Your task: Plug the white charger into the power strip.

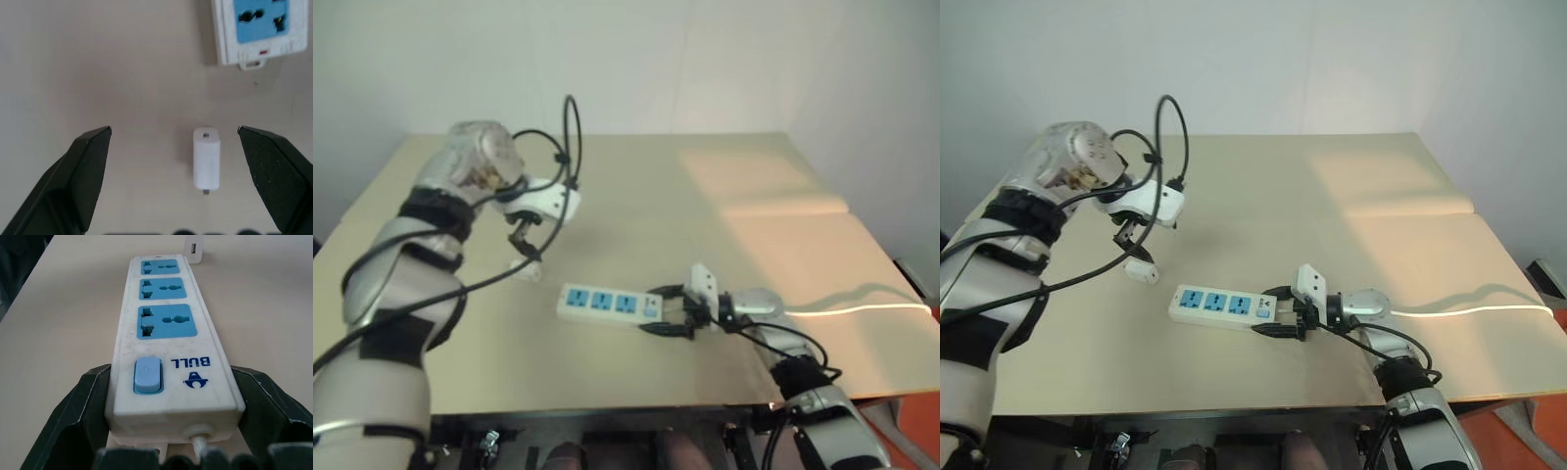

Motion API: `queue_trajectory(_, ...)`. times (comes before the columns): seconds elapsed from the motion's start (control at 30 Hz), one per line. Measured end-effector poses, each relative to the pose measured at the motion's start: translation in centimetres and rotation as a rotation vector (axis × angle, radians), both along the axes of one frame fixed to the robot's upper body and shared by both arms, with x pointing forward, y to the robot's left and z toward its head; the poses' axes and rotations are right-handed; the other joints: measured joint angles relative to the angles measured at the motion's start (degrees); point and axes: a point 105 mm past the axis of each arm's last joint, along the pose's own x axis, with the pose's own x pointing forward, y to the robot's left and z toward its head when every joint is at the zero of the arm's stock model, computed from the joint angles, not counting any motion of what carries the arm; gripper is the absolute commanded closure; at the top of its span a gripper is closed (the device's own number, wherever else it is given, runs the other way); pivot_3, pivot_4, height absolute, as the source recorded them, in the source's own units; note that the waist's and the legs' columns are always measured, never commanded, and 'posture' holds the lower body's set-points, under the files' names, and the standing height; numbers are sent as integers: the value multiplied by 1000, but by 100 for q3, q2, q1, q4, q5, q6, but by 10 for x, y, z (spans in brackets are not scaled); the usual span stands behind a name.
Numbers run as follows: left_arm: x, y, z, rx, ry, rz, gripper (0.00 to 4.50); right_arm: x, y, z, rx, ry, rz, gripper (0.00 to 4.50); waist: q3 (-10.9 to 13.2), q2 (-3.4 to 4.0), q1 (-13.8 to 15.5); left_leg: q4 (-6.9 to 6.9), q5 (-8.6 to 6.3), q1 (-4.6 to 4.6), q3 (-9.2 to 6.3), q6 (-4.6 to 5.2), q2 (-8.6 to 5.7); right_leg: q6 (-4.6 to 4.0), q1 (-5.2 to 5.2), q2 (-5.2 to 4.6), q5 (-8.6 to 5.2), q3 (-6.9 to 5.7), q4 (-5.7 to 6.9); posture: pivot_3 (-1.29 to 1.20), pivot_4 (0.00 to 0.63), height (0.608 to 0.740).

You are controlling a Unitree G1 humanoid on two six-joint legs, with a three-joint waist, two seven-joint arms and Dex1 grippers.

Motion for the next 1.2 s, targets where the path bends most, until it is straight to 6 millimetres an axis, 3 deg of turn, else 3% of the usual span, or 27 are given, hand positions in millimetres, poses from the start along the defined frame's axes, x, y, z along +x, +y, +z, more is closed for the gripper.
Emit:
queue_trajectory(0.2, -1, 19, -17, 69, 75, 77, 0, 0, 5, -1, 7, -9, -20, 1090, 0, -1, -64, 1, 0, 6, -2, 0, -1, 7, 0, 0, -5, 1, 24, 0, 150, 740)
queue_trajectory(0.43, -3, 26, -23, 114, 91, 69, 0, 0, 8, -2, 15, -13, -38, 1090, 1, -1, -75, 2, 0, 10, -2, 0, 0, 8, 0, 0, -6, 3, 30, 0, 150, 740)
queue_trajectory(0.63, -4, 40, -39, 160, 95, 77, 0, 0, 8, -2, 15, -9, -44, 1090, 1, -1, -74, 3, 0, 10, -3, 0, -1, 7, 0, 0, -6, 3, 32, 0, 150, 740)
queue_trajectory(1.2, -3, 35, -62, 126, 90, 66, 0, -3, 8, -3, 15, -3, -72, 1090, 0, -2, -61, 3, 0, 9, -4, 0, -2, 8, 0, -1, -6, 2, 33, 0, 150, 740)
